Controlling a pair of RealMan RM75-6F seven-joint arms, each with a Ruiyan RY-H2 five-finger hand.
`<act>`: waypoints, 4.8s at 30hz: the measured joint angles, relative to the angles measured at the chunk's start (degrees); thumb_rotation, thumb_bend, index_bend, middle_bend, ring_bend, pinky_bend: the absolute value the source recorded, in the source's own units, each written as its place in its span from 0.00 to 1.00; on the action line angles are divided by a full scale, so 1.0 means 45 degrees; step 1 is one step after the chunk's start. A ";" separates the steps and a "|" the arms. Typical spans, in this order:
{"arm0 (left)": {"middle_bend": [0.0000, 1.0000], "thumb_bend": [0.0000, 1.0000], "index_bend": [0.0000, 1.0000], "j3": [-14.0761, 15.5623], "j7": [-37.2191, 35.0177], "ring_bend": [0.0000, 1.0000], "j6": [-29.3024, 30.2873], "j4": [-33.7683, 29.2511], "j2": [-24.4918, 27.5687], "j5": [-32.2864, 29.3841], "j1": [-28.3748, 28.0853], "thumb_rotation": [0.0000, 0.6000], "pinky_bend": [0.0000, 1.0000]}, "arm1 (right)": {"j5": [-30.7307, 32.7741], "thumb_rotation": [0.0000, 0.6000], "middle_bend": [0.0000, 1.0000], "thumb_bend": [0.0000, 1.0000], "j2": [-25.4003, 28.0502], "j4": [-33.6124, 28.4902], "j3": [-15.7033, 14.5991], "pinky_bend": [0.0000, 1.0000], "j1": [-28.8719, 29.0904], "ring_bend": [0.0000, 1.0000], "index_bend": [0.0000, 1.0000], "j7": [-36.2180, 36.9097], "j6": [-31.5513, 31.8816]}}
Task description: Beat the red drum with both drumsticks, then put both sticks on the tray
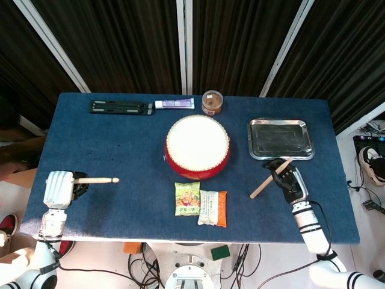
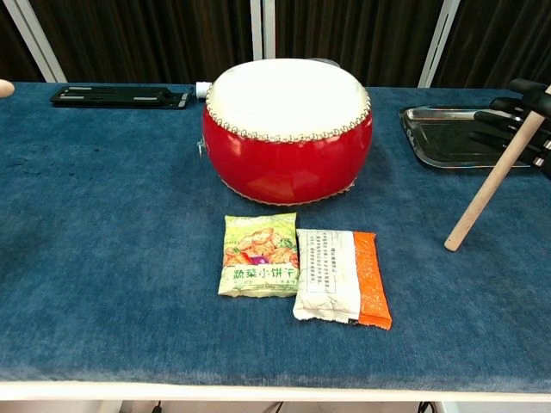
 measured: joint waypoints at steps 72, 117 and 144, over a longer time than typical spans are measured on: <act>1.00 0.58 1.00 -0.2466 0.4309 1.00 -0.5358 -0.1212 0.0265 -0.2036 -0.4966 1.00 1.00 | 0.4421 1.00 1.00 0.91 0.5367 -0.4900 0.1012 1.00 0.5008 1.00 1.00 -2.2694 -0.4475; 1.00 0.58 1.00 -0.2811 0.8020 1.00 -0.5232 0.1002 -0.2356 -0.5324 -0.8019 1.00 1.00 | 0.9561 1.00 1.00 0.91 0.3215 -0.2560 -0.0324 1.00 0.8726 1.00 1.00 -2.8073 -0.4493; 1.00 0.58 1.00 -0.2268 0.8655 1.00 -0.5512 0.1493 -0.2795 -0.5766 -0.8225 1.00 1.00 | 0.9035 1.00 1.00 0.91 0.2582 -0.2134 0.0046 1.00 0.8535 1.00 1.00 -2.7095 -0.3728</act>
